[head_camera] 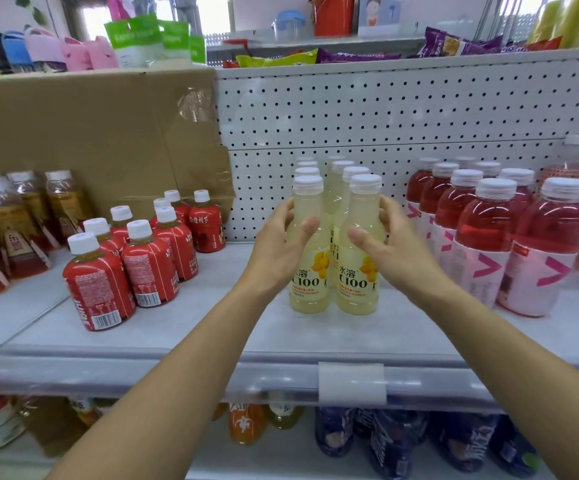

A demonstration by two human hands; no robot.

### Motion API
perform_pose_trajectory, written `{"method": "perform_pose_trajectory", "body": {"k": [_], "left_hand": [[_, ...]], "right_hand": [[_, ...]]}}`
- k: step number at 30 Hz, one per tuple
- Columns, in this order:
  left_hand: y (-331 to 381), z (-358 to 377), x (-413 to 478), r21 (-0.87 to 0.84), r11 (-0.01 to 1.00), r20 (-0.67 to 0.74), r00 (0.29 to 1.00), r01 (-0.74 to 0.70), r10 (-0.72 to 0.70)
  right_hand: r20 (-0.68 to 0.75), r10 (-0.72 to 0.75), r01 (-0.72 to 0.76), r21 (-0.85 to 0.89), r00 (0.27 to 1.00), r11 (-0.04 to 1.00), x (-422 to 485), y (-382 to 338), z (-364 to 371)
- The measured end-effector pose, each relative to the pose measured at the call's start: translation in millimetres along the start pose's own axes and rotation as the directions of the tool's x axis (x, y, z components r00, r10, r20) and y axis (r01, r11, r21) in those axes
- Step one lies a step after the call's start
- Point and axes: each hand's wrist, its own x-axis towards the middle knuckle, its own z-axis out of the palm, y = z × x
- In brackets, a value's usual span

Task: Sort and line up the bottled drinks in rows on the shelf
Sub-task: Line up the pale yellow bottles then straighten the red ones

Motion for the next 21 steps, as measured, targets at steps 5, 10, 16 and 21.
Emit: {"method": "perform_pose_trajectory", "body": {"k": [5,10,16,21], "left_hand": [[-13,-14,-48,0.136,0.990,-0.009,0.999,-0.042,0.044],[-35,-58,-88,0.290,0.955,0.045,0.998,-0.064,0.053],[-57,-142,-90,0.459,0.860,-0.068,0.956,-0.223,0.285],[-78,-233,-56,0.662,0.734,-0.268,0.869,-0.148,0.417]], "right_hand": [[-0.186,-0.436,0.360,-0.336,0.881,0.871,-47,2,14],[0.031,-0.534,0.526,-0.235,0.845,0.818,-74,-6,54],[0.257,-0.370,0.408,-0.117,0.893,0.905,-54,-26,135],[0.228,-0.313,0.345,-0.116,0.922,0.932,-15,-65,217]]}}
